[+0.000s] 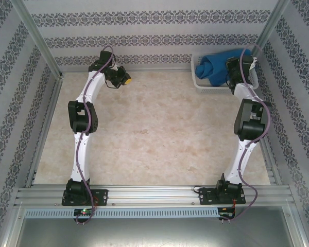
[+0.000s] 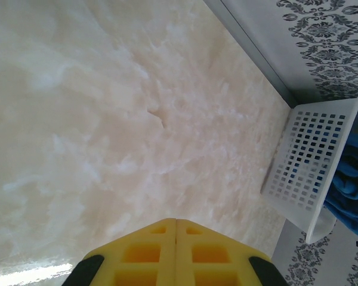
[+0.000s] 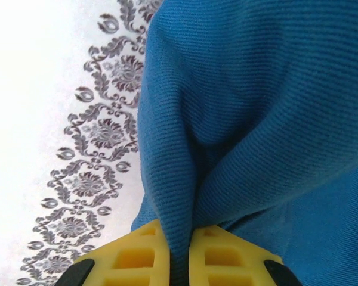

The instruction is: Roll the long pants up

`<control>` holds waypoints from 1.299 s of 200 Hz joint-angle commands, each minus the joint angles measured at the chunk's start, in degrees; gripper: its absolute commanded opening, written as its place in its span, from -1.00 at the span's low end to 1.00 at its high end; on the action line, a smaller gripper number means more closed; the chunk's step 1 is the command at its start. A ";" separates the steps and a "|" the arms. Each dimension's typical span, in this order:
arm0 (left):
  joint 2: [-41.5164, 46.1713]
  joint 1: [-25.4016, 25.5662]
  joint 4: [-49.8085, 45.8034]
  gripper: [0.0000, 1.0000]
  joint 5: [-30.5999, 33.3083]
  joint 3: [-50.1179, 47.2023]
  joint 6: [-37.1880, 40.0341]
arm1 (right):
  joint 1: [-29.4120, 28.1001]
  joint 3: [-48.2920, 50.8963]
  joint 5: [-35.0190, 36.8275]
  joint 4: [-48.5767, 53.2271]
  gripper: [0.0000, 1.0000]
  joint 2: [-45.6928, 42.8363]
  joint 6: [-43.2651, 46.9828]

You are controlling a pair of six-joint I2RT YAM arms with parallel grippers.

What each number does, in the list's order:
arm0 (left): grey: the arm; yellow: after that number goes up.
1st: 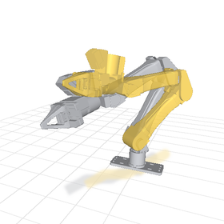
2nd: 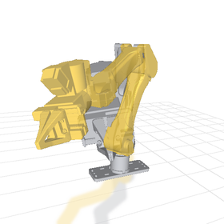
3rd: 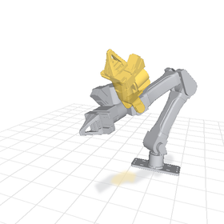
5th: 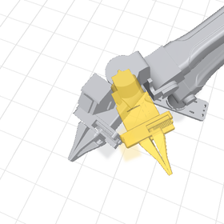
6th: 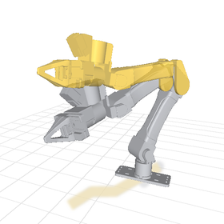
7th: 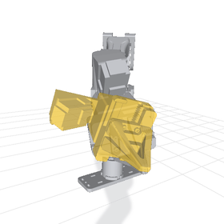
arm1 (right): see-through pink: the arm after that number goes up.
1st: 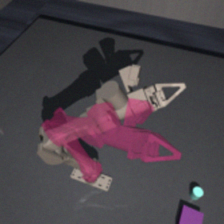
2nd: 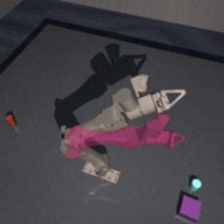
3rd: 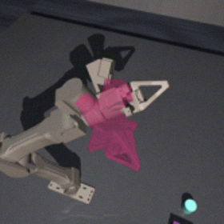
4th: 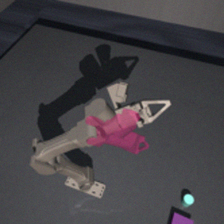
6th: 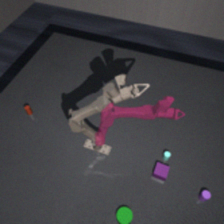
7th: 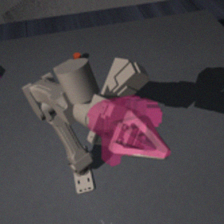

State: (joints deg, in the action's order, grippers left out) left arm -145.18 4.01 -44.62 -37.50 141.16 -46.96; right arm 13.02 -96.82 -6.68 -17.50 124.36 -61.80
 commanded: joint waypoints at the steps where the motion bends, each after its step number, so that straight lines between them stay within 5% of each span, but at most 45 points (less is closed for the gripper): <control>1: -1.14 -0.45 -1.30 -1.00 -0.74 2.12 -0.51 | 1.32 -1.47 1.61 -4.62 -0.99 -3.24 2.81; 68: -0.98 -0.50 -1.95 -1.00 -0.94 2.28 -0.16 | 0.63 -2.30 1.22 -3.64 -0.83 -0.07 2.30; 76: -0.98 -0.54 -2.05 -1.00 -0.83 2.29 0.02 | 0.57 -2.62 1.04 -3.29 -0.64 0.30 2.51; 87: -1.02 -0.52 -1.82 -0.99 -1.15 2.29 0.05 | 0.39 -3.19 0.74 -2.04 -0.08 0.71 2.85; 105: -1.09 -0.51 -0.72 -0.40 -2.57 1.89 -0.32 | -0.01 -3.27 1.32 1.90 0.45 0.18 4.26; 124: -0.81 -0.50 0.12 0.28 -3.24 1.32 -0.25 | -1.34 -4.06 4.69 12.66 0.51 -2.66 9.40; 143: -0.05 -0.69 0.35 0.69 -2.73 1.40 0.35 | -3.87 -7.05 15.79 30.98 0.56 -7.41 16.57; 165: 1.55 -1.40 -0.34 0.96 -1.66 2.47 1.47 | -6.93 -4.09 25.77 37.29 0.58 -15.01 24.17; 199: 6.74 -3.32 -3.10 1.00 2.18 3.55 7.99 | -7.66 4.32 23.64 33.40 0.54 -26.49 31.30; 219: 11.43 -4.40 -6.25 1.00 8.65 3.34 16.21 | -7.65 3.11 19.63 37.09 0.53 -29.55 36.78; 234: 16.94 -4.41 -7.95 1.00 20.13 -0.05 25.05 | -7.65 4.01 17.53 39.25 0.53 -31.86 40.13; 260: 35.11 -4.19 7.33 1.00 38.19 -27.23 38.71 | -7.71 12.19 12.37 38.41 0.57 -36.34 45.13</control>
State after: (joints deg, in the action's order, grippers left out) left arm -126.74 -0.38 -46.94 -19.05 131.76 -25.54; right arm 5.52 -91.92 11.03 17.12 89.97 -24.56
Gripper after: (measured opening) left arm 0.999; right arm 0.771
